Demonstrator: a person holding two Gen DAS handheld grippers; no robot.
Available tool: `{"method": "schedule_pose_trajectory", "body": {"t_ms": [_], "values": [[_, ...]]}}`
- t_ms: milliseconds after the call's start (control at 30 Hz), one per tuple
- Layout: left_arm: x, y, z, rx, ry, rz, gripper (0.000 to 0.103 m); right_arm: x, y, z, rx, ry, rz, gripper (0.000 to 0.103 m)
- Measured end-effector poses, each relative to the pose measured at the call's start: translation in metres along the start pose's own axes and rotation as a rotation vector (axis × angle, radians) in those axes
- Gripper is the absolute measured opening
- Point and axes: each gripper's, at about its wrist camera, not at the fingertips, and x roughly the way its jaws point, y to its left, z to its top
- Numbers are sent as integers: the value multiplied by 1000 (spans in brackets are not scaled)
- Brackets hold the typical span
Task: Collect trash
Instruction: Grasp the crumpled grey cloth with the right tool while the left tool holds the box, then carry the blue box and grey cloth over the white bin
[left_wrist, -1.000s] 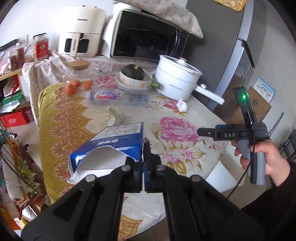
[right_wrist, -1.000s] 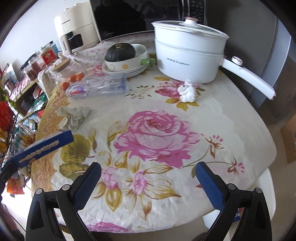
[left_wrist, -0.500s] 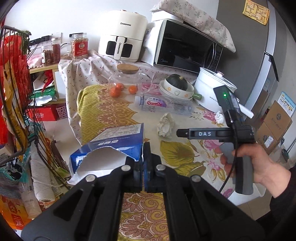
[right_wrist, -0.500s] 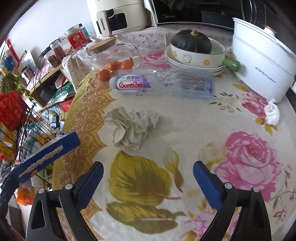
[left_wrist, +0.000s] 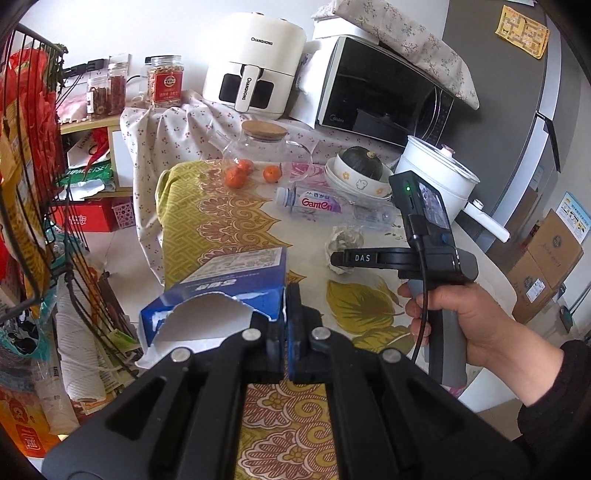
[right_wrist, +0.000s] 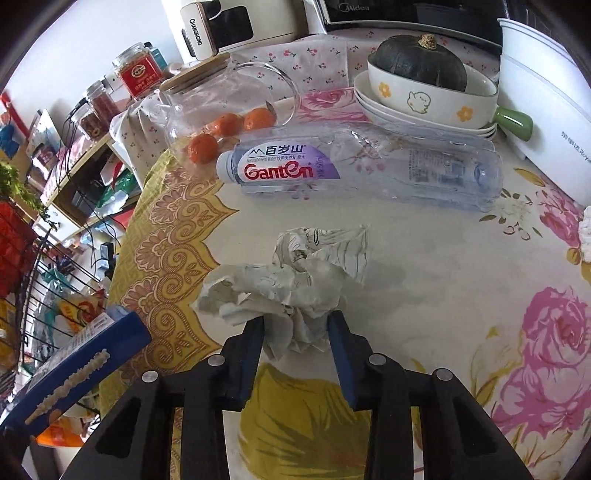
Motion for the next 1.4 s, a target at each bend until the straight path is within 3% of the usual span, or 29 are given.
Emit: {"method": "schedule_pose_trajectory", "body": {"t_ms": [467, 900, 1400], "values": [[-7, -64, 0, 80, -6, -76, 1, -122, -63, -46, -44, -54, -72, 35], [7, -168, -6, 240, 30, -161, 1, -208, -169, -108, 81, -94, -174, 35], [23, -294, -27, 431, 64, -285, 1, -266, -286, -180, 255, -92, -269, 35]]}}
